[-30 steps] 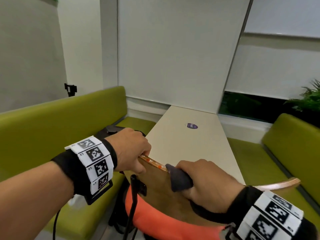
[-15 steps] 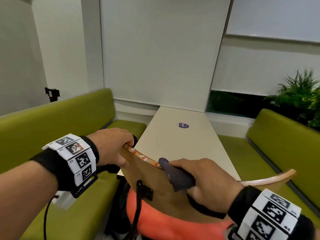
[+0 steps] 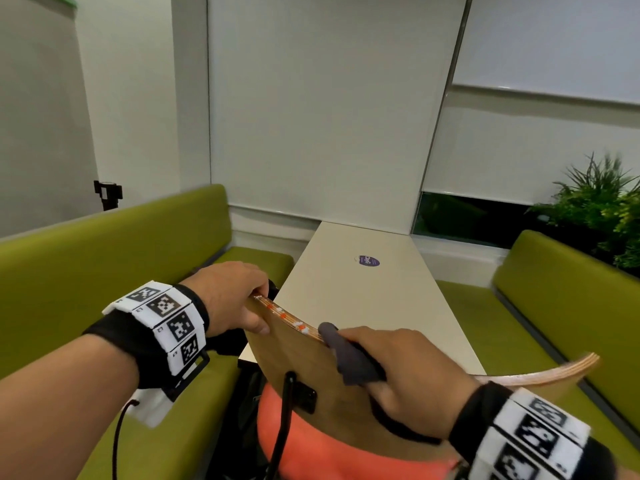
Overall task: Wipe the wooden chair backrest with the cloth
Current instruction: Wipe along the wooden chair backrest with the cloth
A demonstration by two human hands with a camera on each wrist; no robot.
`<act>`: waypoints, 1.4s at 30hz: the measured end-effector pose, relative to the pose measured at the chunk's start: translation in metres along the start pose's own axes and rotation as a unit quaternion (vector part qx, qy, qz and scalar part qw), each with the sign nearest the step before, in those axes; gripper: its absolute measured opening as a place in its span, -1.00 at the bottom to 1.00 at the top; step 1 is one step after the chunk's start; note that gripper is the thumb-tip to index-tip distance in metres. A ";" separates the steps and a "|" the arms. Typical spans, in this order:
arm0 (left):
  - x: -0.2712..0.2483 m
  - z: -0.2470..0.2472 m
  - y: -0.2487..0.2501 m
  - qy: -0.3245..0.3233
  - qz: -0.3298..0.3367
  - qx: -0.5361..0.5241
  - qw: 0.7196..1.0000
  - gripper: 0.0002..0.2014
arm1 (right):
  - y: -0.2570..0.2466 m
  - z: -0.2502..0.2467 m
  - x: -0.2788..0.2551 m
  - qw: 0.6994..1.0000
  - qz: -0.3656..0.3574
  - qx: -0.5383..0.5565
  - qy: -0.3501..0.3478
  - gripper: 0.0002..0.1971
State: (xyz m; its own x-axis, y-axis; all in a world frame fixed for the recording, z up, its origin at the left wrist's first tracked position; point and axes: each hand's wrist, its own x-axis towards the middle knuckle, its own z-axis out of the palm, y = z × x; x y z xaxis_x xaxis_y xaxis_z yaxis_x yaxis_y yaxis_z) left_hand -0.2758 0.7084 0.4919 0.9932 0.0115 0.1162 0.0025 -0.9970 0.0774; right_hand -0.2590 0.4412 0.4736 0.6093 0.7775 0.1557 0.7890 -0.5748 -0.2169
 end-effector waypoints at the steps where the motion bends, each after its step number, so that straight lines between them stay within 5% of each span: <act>1: 0.001 0.000 0.000 0.000 -0.001 -0.002 1.000 -0.63 | 0.002 -0.003 -0.004 1.000 -0.005 0.013 0.006 -0.75; 4: 0.003 0.002 -0.002 0.001 -0.004 -0.008 1.000 -0.63 | 0.005 -0.002 -0.003 0.999 0.033 -0.027 -0.012 -0.88; 6: 0.005 0.002 -0.002 0.003 -0.003 -0.010 1.000 -0.62 | -0.003 0.000 0.008 0.995 0.062 -0.059 -0.042 -0.74; 13: 0.007 0.003 -0.002 0.021 -0.011 -0.004 1.000 -0.60 | -0.015 0.021 0.024 0.996 0.007 -0.084 0.020 -0.78; 16: 0.006 0.003 0.000 0.016 -0.015 0.004 1.000 -0.60 | -0.014 0.008 0.006 1.000 -0.022 -0.012 0.002 -0.86; 24: 0.007 0.001 0.001 0.011 -0.024 0.008 1.000 -0.61 | -0.029 0.010 0.042 0.995 0.024 -0.093 -0.035 -0.73; 28: 0.003 0.002 0.001 0.026 -0.021 0.004 0.999 -0.62 | -0.037 0.020 0.049 0.998 0.032 -0.043 -0.015 -0.93; 34: 0.000 0.002 0.000 0.017 -0.023 -0.002 1.000 -0.58 | -0.018 0.004 0.015 0.999 -0.023 0.041 -0.001 -0.79; 36: 0.001 0.001 0.001 0.014 -0.021 0.005 1.000 -0.54 | -0.017 0.002 0.020 0.999 0.017 0.015 -0.024 -0.93; 42: -0.002 0.002 0.001 0.032 -0.021 -0.007 0.999 -0.56 | -0.044 0.019 0.054 0.996 0.045 -0.076 -0.011 -0.83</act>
State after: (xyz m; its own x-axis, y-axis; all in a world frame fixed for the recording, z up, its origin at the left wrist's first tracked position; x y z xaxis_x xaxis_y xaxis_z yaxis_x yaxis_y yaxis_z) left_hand -0.2776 0.7068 0.4898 0.9826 0.0582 0.1761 0.0414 -0.9943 0.0978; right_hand -0.2626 0.5134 0.4729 0.6769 0.7262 0.1201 0.7357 -0.6726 -0.0797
